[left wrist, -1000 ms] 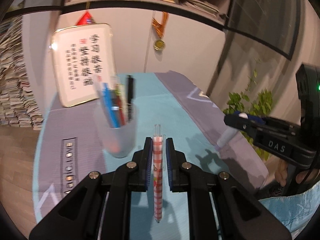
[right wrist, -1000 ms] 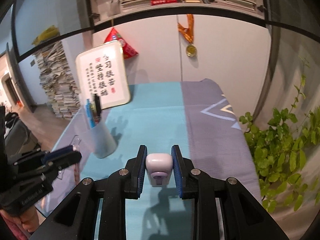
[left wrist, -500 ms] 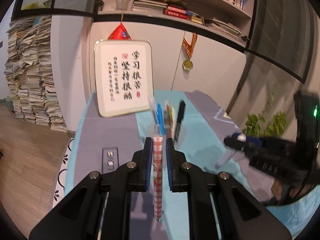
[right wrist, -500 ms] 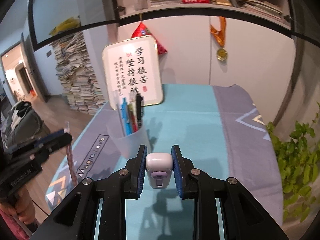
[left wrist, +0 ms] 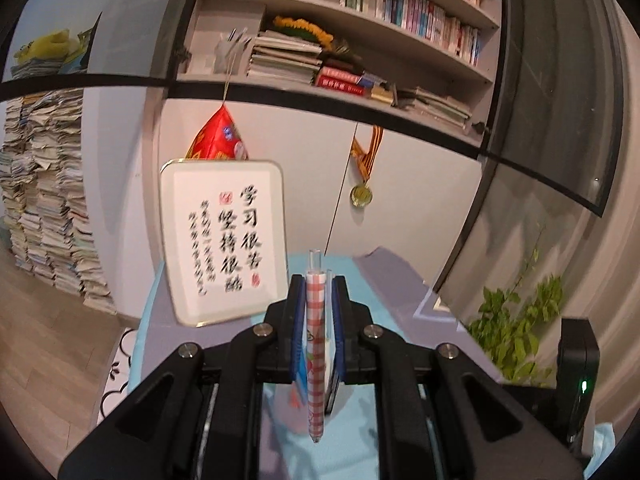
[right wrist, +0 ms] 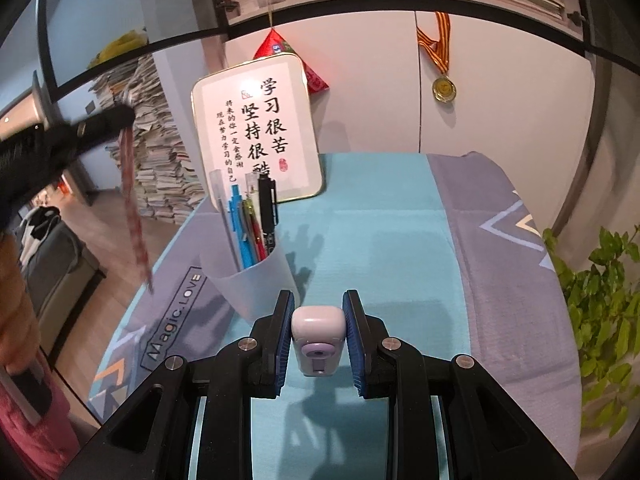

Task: Organize stationery
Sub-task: 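Lower the pink checkered pen into the cup and open the left gripper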

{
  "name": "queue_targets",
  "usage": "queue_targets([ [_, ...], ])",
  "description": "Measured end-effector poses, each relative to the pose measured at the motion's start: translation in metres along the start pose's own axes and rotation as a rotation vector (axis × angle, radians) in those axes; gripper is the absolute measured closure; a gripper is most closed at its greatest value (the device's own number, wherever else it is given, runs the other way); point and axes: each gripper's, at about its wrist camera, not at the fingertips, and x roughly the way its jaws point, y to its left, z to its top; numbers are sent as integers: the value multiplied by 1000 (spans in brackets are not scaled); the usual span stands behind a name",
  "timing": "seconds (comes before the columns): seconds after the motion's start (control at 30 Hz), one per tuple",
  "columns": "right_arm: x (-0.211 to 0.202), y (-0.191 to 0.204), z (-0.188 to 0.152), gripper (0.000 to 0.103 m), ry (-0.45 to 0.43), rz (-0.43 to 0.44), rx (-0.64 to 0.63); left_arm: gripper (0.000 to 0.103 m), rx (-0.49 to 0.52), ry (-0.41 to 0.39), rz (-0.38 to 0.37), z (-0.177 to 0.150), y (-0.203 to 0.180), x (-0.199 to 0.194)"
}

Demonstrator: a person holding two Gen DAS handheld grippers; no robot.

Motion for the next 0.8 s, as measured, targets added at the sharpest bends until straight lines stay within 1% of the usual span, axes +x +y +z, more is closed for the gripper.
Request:
queue_targets([
  [0.1, 1, -2, 1, 77, 0, 0, 1, 92, 16, -12, 12, 1, -4, 13],
  [0.23, 0, -6, 2, 77, -6, -2, 7, 92, 18, 13, 44, -2, 0, 32],
  [0.33, 0, -9, 2, 77, -12, -14, 16, 92, 11, 15, 69, -7, 7, 41],
  [0.47, 1, -10, 3, 77, -12, -13, 17, 92, -9, 8, 70, -10, 15, 48],
  [0.53, 1, -10, 2, 77, -10, -11, 16, 92, -5, 17, 79, -14, 16, 50],
  [0.67, 2, -10, 2, 77, -9, -12, 17, 92, 1, 33, 70, -21, 16, 50],
  [0.8, 2, -7, 2, 77, -6, -9, 15, 92, 11, 65, 70, -32, 16, 48],
])
